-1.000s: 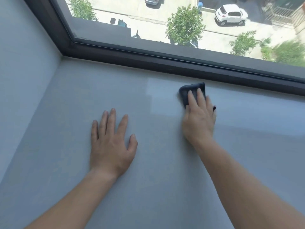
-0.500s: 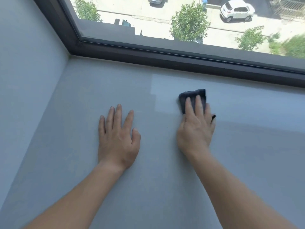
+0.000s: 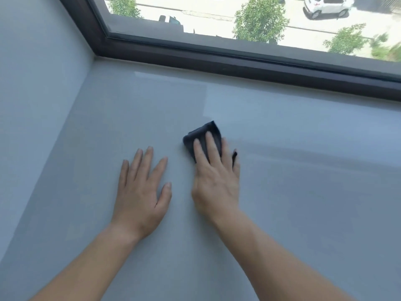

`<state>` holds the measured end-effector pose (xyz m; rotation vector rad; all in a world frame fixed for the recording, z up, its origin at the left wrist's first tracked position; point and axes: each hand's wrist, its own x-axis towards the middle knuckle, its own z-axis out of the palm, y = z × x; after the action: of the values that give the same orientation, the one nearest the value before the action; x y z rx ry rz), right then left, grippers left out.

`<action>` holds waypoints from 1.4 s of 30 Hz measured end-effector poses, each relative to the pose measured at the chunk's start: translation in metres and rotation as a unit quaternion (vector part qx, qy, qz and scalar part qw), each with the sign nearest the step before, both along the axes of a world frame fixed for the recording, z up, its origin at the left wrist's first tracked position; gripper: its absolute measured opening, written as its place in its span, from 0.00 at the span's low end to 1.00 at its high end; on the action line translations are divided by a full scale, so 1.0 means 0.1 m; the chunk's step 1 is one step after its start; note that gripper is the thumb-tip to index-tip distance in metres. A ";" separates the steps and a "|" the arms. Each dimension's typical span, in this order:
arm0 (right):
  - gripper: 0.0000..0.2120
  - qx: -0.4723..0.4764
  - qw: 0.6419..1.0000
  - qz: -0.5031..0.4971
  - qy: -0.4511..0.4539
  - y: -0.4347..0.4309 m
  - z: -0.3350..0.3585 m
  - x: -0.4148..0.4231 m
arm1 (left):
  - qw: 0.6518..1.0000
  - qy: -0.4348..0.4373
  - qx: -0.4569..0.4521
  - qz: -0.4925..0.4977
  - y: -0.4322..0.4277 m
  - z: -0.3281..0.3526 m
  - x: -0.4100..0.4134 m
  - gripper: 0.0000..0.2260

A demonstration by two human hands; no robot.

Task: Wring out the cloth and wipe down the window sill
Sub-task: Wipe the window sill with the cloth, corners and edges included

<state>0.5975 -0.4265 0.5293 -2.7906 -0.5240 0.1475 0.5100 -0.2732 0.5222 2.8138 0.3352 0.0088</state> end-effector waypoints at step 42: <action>0.29 -0.016 1.000 -0.026 -0.002 -0.47 -0.01 -1.31 | 0.995 0.001 -0.081 -0.059 0.27 0.03 -0.80 0.32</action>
<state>0.4670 -0.4739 0.5283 -2.8337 -0.4531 0.1395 0.4298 -0.2467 0.5256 2.6673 0.1616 -0.0450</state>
